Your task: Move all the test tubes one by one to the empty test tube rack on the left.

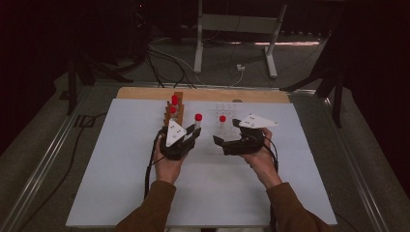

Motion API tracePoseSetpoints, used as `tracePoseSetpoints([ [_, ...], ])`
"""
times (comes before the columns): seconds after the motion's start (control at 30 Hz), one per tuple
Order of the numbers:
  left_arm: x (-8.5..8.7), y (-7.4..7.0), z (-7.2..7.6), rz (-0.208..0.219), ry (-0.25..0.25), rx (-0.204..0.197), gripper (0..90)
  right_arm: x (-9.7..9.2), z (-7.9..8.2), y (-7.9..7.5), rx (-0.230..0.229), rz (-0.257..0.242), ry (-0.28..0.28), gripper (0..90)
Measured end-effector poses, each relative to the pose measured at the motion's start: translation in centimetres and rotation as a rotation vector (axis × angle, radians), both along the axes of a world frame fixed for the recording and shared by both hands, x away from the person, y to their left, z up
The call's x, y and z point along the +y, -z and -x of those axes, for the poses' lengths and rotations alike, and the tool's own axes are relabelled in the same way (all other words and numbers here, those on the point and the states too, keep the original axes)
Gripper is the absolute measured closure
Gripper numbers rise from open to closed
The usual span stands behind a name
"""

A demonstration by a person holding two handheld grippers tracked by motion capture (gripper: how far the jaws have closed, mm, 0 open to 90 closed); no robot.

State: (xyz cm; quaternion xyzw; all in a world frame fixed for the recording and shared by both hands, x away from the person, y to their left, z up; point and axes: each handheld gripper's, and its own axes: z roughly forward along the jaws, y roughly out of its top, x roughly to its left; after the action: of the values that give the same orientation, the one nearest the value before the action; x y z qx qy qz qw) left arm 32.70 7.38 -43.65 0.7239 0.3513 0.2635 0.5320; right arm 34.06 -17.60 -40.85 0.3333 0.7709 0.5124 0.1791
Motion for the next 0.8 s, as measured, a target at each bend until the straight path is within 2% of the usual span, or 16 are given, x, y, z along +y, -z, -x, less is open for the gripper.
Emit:
tracePoseSetpoints([
  [0.13,0.5,-0.1,-0.1,0.000,0.005,0.003,76.1,-1.4,0.3,0.5,-0.005,0.003,0.016,0.0],
  [0.37,1.6,-0.5,-0.3,0.016,-0.011,0.000,76.1,-3.7,0.8,1.2,-0.014,-0.021,0.043,0.0],
  [0.47,1.9,-0.6,-0.5,0.028,-0.011,0.001,76.1,-4.4,0.9,1.4,-0.014,-0.020,0.059,0.0],
  [0.57,2.2,-0.8,-0.6,0.033,-0.016,-0.003,76.1,-4.8,1.1,1.8,-0.023,0.003,0.077,0.0],
  [0.8,3.2,-1.4,-0.9,0.043,-0.035,-0.011,76.1,-6.2,1.7,2.7,-0.029,-0.009,0.102,0.0],
])
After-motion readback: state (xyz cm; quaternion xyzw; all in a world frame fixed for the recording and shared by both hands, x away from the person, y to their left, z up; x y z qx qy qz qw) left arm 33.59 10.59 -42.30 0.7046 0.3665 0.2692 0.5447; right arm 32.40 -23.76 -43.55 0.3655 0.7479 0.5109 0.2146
